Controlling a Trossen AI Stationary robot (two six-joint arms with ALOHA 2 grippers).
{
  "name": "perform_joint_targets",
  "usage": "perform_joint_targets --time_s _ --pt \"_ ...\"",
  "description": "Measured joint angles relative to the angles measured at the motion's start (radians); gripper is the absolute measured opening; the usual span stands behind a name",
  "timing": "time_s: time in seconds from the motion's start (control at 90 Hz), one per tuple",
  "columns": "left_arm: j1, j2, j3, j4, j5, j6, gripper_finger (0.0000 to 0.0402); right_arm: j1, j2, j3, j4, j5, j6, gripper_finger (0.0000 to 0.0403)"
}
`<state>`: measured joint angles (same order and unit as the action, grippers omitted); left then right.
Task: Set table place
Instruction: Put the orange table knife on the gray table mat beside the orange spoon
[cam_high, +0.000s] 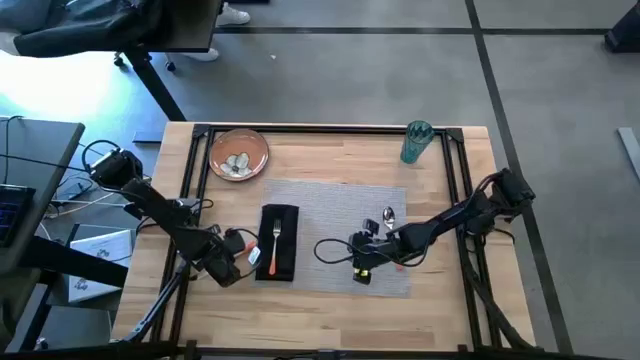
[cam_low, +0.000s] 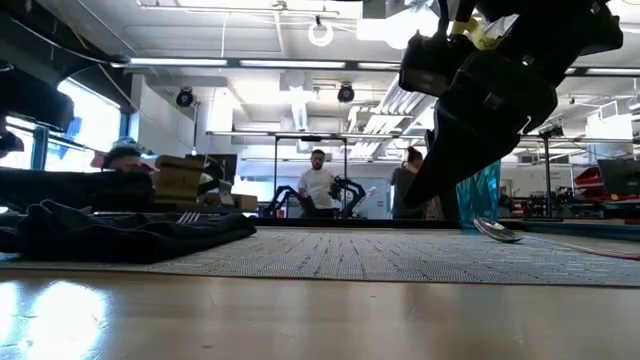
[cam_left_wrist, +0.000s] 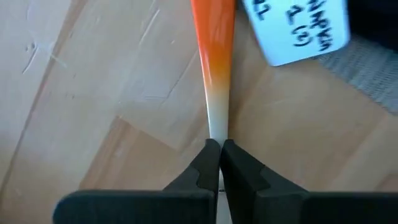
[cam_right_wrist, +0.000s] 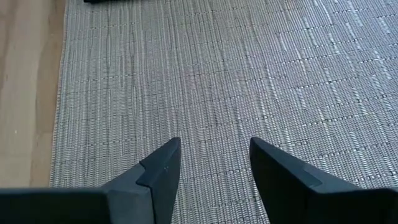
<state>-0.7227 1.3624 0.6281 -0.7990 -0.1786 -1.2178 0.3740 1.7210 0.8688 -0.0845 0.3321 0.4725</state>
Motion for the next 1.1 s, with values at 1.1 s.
perform_joint_targets --time_s 1.1 --pt "-0.342 -0.002 -0.083 0.021 -0.399 -0.353 0.0129 0.0 0.0 0.0 0.128 -0.004 -0.002 0.0171"
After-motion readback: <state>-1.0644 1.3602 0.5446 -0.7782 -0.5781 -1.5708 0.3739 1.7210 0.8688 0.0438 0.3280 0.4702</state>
